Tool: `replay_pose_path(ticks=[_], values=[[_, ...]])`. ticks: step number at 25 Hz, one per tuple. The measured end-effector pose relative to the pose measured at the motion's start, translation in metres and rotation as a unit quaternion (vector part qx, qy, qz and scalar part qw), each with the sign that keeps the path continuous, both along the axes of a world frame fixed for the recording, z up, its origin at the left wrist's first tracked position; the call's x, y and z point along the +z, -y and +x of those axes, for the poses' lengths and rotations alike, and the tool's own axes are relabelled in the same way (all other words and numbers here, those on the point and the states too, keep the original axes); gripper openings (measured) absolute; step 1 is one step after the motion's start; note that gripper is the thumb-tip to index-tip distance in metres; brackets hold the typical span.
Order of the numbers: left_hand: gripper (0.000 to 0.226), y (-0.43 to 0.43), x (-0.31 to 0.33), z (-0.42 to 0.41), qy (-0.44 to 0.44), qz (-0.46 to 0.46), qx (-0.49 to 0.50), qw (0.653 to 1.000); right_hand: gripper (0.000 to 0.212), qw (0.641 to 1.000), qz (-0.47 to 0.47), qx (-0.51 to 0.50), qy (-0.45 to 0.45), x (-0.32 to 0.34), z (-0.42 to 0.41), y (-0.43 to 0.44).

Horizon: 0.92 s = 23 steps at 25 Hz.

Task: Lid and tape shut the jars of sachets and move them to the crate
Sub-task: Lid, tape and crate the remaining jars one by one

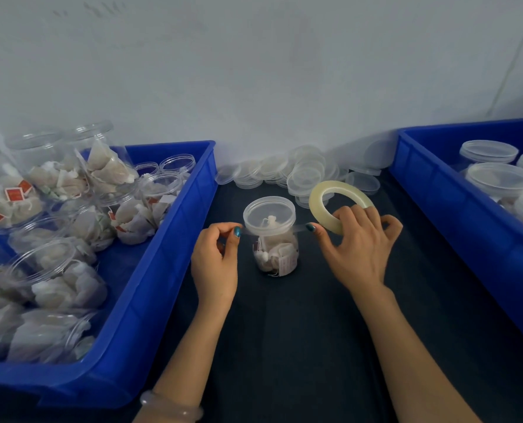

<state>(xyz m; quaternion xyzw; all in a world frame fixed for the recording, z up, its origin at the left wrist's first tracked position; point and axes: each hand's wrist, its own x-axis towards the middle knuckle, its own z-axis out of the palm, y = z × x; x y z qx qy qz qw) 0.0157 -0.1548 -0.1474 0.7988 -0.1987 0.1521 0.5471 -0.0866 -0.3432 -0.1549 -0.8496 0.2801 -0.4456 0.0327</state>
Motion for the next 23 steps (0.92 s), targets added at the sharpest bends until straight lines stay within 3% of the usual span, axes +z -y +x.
replay_pose_path(ticks=[4, 7, 12, 13, 16, 18, 20, 23], values=[[0.017, 0.004, -0.004, 0.004, -0.005, -0.036, -0.034, 0.999, 0.056, 1.000, 0.012, 0.012, -0.001, 0.001, 0.004, -0.003], [0.027, 0.007, -0.002, 0.009, -0.064, -0.089, -0.053, 0.993, 0.058, 1.000, 0.014, 0.014, -0.009, 0.006, 0.008, -0.004], [0.021, 0.011, -0.004, -0.008, -0.072, -0.149, -0.042, 0.985, 0.057, 0.999, 0.028, 0.016, -0.009, 0.006, 0.011, -0.006], [0.033, 0.014, -0.007, -0.018, -0.073, -0.134, -0.072, 0.986, 0.056, 0.999, 0.029, 0.016, -0.007, 0.005, 0.011, -0.007], [0.095, 0.028, -0.009, -0.032, -0.095, -0.036, -0.183, 0.978, 0.054, 0.999, 0.034, 0.020, -0.006, 0.004, 0.012, -0.010], [0.117, 0.039, -0.003, -0.025, -0.112, -0.006, -0.197, 0.974, 0.050, 0.998, 0.038, 0.040, -0.005, 0.004, 0.010, -0.011], [0.115, 0.044, 0.001, -0.011, -0.117, -0.023, -0.201, 0.972, 0.042, 0.995, 0.055, 0.084, 0.002, 0.003, 0.007, -0.009], [0.088, 0.042, -0.007, 0.009, -0.097, -0.047, -0.212, 0.971, 0.032, 0.989, 0.067, 0.128, -0.012, 0.001, 0.000, -0.003]])
